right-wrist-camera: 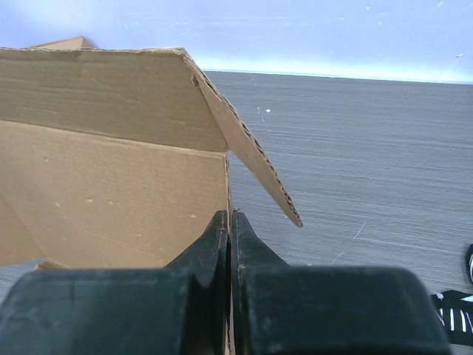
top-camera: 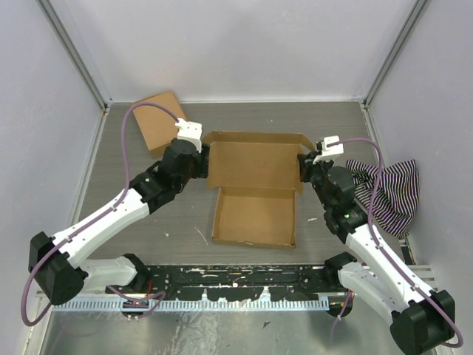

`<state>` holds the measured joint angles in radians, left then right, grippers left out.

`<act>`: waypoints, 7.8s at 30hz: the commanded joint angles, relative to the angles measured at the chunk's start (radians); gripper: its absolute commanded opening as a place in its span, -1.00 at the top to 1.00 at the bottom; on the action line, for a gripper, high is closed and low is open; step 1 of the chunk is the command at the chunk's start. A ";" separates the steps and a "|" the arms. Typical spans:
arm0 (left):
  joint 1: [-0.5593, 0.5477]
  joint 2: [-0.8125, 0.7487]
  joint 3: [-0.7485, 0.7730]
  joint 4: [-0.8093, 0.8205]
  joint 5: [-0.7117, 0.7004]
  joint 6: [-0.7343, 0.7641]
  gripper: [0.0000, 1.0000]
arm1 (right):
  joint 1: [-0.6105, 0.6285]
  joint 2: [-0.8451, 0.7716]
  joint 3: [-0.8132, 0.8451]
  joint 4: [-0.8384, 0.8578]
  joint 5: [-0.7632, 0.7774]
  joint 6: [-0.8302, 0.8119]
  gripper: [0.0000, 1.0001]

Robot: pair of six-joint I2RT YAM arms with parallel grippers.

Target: Fold the paper box

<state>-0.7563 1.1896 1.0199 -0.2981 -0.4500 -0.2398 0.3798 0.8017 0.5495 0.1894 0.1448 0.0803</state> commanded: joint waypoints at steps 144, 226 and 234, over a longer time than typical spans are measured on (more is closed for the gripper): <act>-0.080 -0.119 -0.268 0.004 0.002 -0.302 -0.37 | 0.412 0.201 0.338 -0.751 0.531 0.458 -0.91; 0.048 0.151 -0.369 0.266 0.411 -0.262 -0.59 | 0.107 0.152 -0.081 -0.398 -0.179 0.384 -0.95; 0.048 0.151 -0.377 0.271 0.465 -0.270 -0.51 | 0.180 0.172 -0.048 -0.415 -0.158 0.394 -0.74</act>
<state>-0.7059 1.3384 0.6380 -0.0597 -0.0265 -0.5026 0.5201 0.9798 0.4458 -0.2600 -0.0269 0.4778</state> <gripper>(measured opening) 0.772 0.900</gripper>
